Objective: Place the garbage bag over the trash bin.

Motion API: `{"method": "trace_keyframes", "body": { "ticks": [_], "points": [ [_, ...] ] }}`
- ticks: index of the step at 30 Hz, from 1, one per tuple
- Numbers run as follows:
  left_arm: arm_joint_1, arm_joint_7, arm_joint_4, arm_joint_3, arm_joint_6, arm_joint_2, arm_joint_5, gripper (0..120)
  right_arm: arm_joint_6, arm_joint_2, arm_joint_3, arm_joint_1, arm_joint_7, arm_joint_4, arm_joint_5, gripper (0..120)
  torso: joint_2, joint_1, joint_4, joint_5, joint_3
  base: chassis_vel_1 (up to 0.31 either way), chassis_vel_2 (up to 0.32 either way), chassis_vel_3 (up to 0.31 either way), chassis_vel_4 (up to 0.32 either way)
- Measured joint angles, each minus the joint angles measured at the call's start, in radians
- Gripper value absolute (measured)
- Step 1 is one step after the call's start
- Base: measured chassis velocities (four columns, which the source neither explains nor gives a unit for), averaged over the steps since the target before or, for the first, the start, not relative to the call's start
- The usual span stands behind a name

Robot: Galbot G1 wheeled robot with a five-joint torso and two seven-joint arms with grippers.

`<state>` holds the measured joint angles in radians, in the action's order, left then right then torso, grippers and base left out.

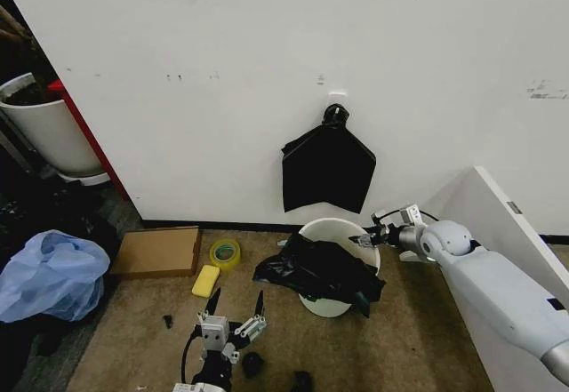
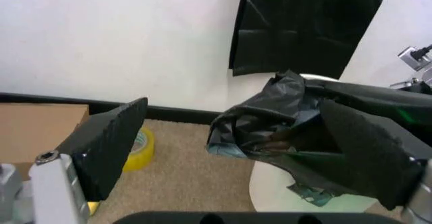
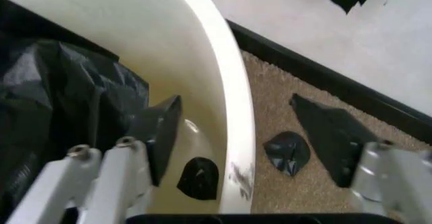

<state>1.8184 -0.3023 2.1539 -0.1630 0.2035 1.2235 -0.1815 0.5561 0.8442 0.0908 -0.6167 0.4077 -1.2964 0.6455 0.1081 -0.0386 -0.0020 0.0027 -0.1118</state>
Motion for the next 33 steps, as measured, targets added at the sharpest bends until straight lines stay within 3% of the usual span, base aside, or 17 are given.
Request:
{"method": "trace_keyframes", "body": {
  "ticks": [2,16,27,33],
  "points": [
    [0.004,-0.002,-0.008,0.005,0.002,0.0,0.0,100,-0.007,-0.005,0.004,-0.003,0.003,0.0,0.0,49,0.0,0.0,-0.0001,0.0,0.0,0.0,0.0,0.0,0.0],
    [0.008,-0.008,-0.013,0.009,0.004,-0.001,-0.006,100,-0.023,-0.007,-0.006,-0.018,0.009,0.0,0.013,4,0.0,0.0,0.0001,0.0,0.0,0.0,0.0,0.0,0.0],
    [0.003,-0.011,-0.014,0.013,0.003,-0.002,-0.007,100,-0.038,-0.018,-0.036,-0.052,-0.056,-0.034,0.067,3,0.0,0.0,0.0,0.0,0.0,0.0,0.0,0.0,0.0],
    [0.003,-0.013,-0.012,0.014,0.002,-0.004,-0.012,100,0.022,-0.046,-0.117,-0.126,-0.282,-0.147,0.235,3,0.0,0.0,-0.0001,-0.0003,0.0,0.0,0.0,0.0,0.0]
  ]
}}
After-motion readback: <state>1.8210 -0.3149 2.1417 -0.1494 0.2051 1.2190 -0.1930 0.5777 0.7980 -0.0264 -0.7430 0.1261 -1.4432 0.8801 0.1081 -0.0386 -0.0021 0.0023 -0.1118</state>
